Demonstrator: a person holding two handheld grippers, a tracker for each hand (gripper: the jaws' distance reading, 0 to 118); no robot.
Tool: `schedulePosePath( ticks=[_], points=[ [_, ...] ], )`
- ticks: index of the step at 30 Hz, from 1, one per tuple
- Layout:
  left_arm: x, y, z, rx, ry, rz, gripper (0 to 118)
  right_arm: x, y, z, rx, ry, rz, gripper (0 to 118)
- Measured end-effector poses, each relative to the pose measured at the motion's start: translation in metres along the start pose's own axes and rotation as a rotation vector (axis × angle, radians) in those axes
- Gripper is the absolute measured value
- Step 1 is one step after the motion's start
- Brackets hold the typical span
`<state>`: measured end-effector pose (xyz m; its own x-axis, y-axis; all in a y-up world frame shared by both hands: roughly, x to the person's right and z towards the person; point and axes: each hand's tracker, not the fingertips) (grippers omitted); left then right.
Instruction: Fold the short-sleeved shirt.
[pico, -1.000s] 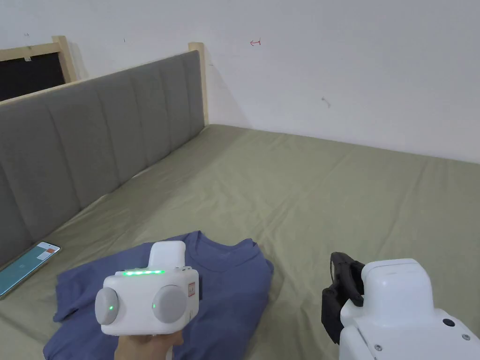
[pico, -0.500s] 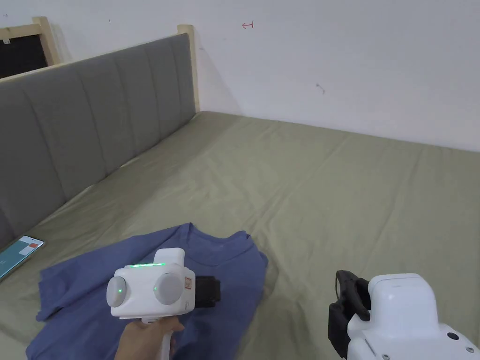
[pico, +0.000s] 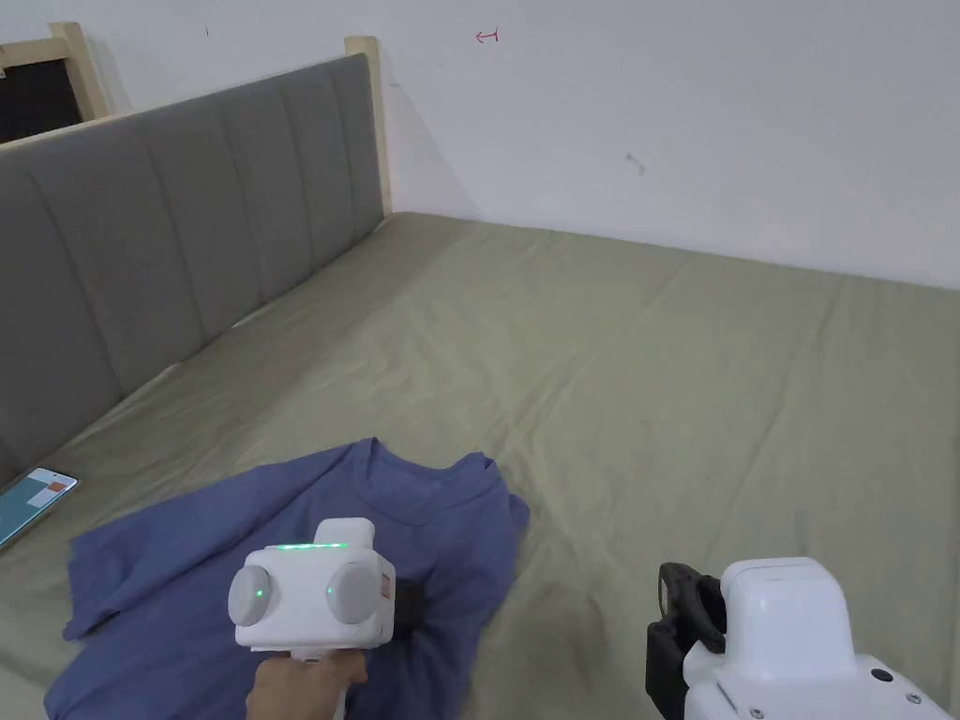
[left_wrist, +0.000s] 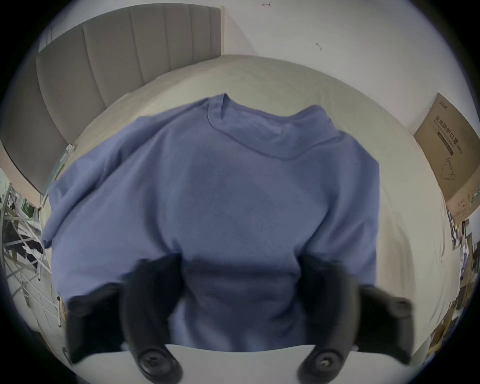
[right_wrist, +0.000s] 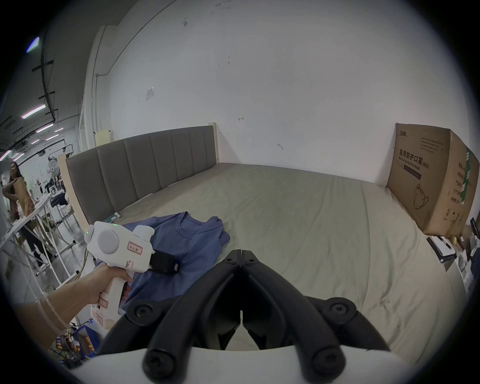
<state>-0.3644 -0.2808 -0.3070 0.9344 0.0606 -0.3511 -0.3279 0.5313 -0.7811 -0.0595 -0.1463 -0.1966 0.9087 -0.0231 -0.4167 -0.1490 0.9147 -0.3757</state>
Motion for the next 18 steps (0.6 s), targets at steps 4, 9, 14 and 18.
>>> schedulePosePath(
  ticks=[4, 9, 14, 18],
  points=[
    [-0.025, -0.001, 0.002, 0.022, 0.013, 0.161, 4, 0.010, 0.004, 0.011, 0.021, 0.047, -0.119, 0],
    [-0.053, 0.007, 0.002, -0.034, -0.171, 0.363, 4, 0.020, 0.010, 0.018, 0.037, 0.000, -0.088, 0],
    [-0.050, 0.011, 0.016, -0.021, -0.176, 0.354, 4, 0.038, 0.012, 0.025, 0.051, -0.011, -0.166, 0],
    [-0.052, 0.017, 0.038, 0.019, -0.273, 0.459, 4, 0.049, 0.015, 0.033, 0.059, -0.049, -0.149, 0]
  ],
)
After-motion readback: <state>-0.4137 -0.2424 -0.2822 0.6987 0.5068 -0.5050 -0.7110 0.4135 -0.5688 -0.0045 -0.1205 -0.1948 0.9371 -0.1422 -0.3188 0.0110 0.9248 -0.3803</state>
